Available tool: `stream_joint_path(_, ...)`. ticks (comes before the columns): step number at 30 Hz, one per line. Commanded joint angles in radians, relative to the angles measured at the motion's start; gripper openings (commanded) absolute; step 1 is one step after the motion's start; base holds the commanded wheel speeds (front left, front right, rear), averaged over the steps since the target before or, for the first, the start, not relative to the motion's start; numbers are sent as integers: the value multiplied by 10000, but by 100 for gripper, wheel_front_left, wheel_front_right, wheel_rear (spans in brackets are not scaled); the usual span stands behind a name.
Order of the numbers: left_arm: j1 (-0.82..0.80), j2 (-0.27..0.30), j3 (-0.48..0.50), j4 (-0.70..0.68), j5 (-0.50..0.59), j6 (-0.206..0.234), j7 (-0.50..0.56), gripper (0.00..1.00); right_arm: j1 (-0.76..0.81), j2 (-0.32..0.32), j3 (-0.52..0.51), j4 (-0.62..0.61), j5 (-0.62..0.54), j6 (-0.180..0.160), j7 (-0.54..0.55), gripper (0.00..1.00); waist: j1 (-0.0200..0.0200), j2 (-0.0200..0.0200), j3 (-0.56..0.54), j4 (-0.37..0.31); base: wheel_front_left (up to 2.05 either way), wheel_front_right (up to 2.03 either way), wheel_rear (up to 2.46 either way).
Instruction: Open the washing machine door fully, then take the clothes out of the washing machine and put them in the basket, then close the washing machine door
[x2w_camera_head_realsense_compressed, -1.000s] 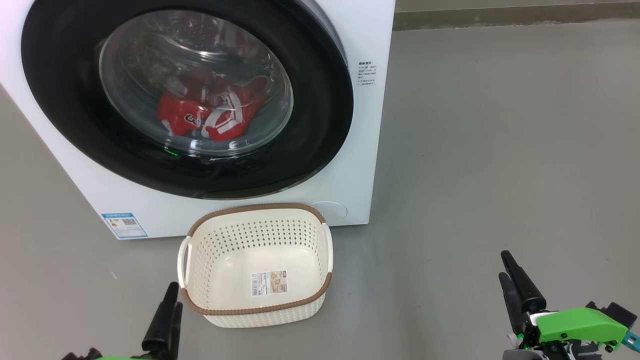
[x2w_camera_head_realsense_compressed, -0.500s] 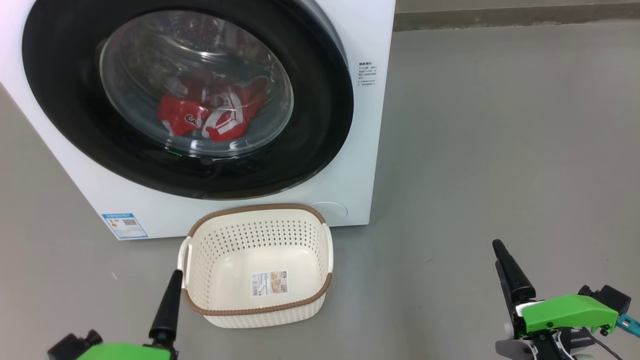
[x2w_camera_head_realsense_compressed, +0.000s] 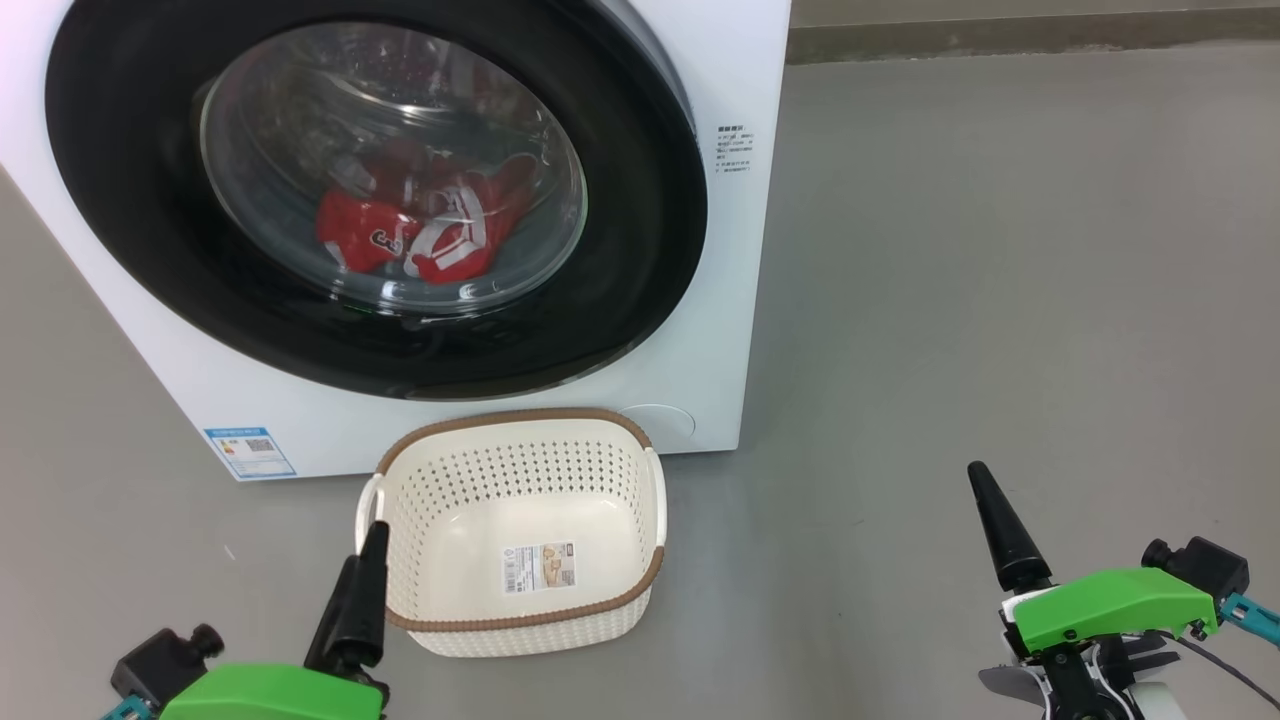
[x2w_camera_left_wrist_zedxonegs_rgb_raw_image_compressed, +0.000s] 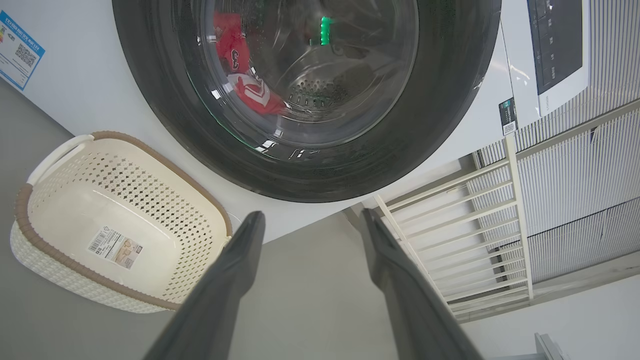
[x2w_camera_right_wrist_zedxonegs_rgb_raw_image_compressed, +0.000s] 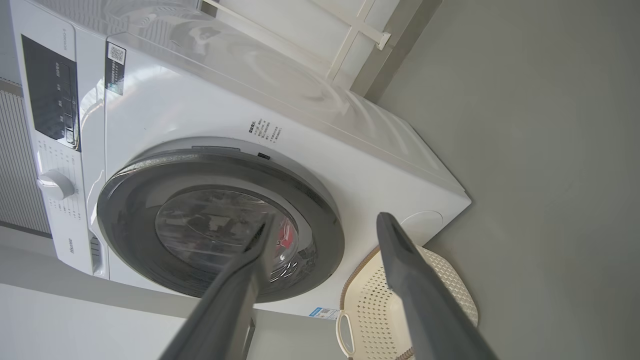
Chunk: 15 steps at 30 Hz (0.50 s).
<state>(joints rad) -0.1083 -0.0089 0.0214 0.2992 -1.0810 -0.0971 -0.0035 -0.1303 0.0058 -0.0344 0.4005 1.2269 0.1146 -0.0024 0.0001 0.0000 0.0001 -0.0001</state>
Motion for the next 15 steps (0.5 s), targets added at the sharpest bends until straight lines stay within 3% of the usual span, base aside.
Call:
stream_joint_path(1,-499,170,36,-312,421,10,-158,100,-629,-94,187,-185,-314,67,-138,100,-1,0,5,-2,0,0,0)
stream_joint_path(15,-746,250,-188,-741,2739,75,-594,100,-996,-153,408,-162,-2176,84,-579,100,-1,0,22,-31,0,0,0)
